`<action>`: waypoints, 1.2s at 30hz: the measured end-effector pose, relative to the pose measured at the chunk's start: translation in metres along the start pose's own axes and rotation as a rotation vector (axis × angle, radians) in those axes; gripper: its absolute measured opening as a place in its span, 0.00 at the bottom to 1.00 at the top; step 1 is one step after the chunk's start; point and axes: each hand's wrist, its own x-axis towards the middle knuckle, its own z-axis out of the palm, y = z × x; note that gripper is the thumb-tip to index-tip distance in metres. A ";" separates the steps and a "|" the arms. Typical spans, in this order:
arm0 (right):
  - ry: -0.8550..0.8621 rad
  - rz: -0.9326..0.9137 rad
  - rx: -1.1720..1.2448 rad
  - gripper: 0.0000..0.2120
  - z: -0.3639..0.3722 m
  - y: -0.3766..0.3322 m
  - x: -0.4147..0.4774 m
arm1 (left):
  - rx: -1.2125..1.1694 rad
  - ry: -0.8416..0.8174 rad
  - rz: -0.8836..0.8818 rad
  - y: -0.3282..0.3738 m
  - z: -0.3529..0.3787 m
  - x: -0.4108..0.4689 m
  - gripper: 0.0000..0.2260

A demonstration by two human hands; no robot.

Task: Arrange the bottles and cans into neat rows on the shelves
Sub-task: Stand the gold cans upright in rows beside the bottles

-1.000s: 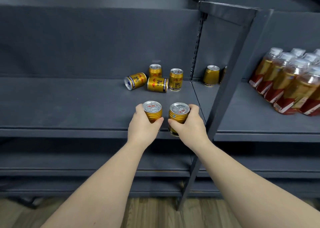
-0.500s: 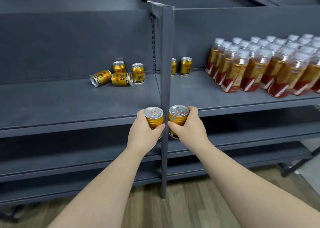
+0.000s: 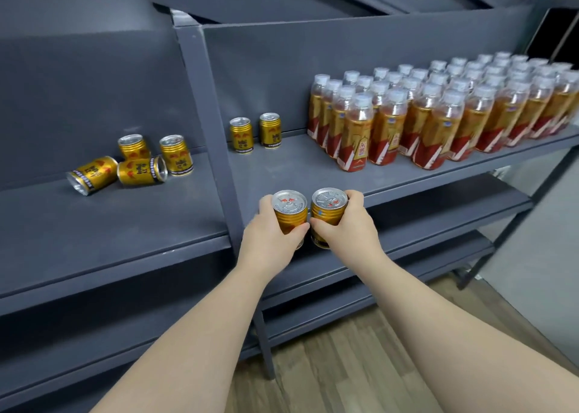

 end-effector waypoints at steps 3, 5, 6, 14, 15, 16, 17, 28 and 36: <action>0.030 0.013 -0.020 0.28 -0.003 -0.001 0.019 | -0.043 -0.011 0.034 0.008 0.009 0.023 0.31; 0.054 0.013 -0.026 0.28 -0.003 -0.002 0.030 | -0.056 -0.018 0.049 0.011 0.013 0.038 0.30; 0.063 0.011 -0.023 0.29 -0.003 -0.003 0.036 | -0.055 -0.020 0.051 0.013 0.014 0.046 0.31; 0.086 -0.003 -0.017 0.34 0.002 -0.005 0.081 | -0.066 -0.005 0.034 0.011 0.019 0.097 0.33; 0.076 -0.001 -0.024 0.35 0.003 -0.006 0.087 | -0.070 -0.003 0.022 0.010 0.020 0.103 0.33; 0.066 0.000 -0.028 0.36 0.005 -0.006 0.095 | -0.071 0.000 0.012 0.010 0.020 0.108 0.33; 0.056 -0.002 -0.029 0.36 0.006 -0.005 0.103 | -0.070 0.007 0.003 0.010 0.021 0.114 0.33; -0.104 -0.133 -0.026 0.36 0.013 0.002 0.197 | -0.085 0.207 -0.176 0.016 0.037 0.171 0.34; -0.231 -0.173 -0.007 0.36 0.025 0.007 0.238 | -0.102 0.325 -0.273 0.018 0.048 0.191 0.34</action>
